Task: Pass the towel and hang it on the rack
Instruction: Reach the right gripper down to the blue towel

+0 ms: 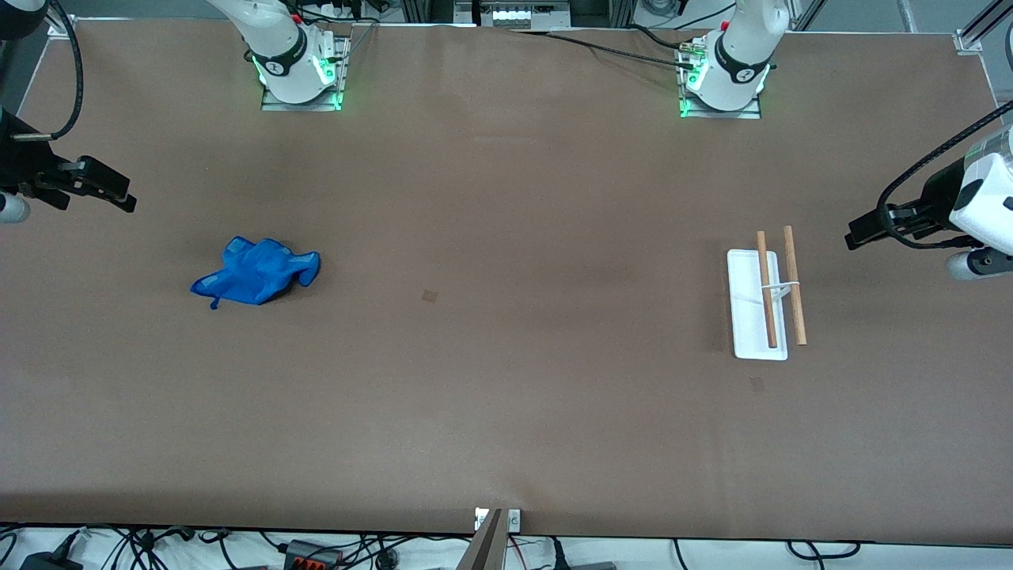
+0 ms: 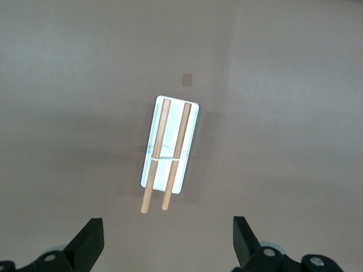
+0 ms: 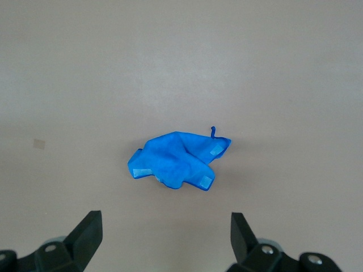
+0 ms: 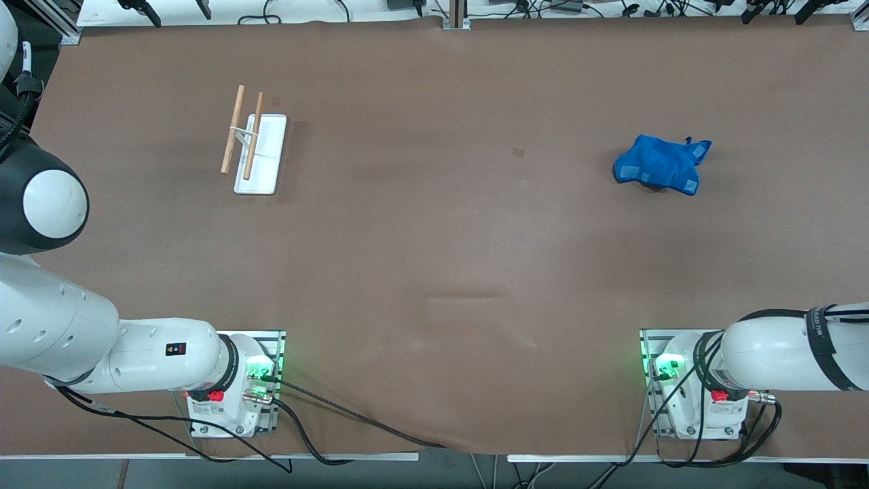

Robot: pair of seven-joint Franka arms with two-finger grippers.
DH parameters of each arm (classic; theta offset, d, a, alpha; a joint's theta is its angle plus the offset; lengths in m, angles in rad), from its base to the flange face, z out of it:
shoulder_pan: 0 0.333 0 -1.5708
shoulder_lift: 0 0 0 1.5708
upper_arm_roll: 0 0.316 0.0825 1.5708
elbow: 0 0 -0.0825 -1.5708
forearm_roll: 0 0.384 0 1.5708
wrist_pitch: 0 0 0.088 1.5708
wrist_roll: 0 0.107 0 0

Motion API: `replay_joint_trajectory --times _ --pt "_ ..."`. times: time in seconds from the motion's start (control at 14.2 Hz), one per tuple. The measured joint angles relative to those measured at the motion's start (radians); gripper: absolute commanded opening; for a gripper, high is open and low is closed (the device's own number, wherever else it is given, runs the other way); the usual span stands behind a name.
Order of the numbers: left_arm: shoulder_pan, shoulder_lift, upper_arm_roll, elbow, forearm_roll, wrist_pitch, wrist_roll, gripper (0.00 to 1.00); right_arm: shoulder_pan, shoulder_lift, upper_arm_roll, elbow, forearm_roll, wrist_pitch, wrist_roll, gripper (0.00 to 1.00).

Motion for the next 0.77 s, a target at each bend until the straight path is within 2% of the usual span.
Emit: replay_joint_trajectory --times 0.56,0.77 --pt "0.008 0.002 -0.002 0.0 -0.016 -0.001 0.0 1.0 0.0 0.002 0.002 -0.001 0.0 -0.001 0.0 1.0" --pt "0.008 0.002 -0.002 0.0 -0.016 -0.001 0.0 1.0 0.0 0.045 0.005 -0.01 0.0 0.002 0.0 1.0"
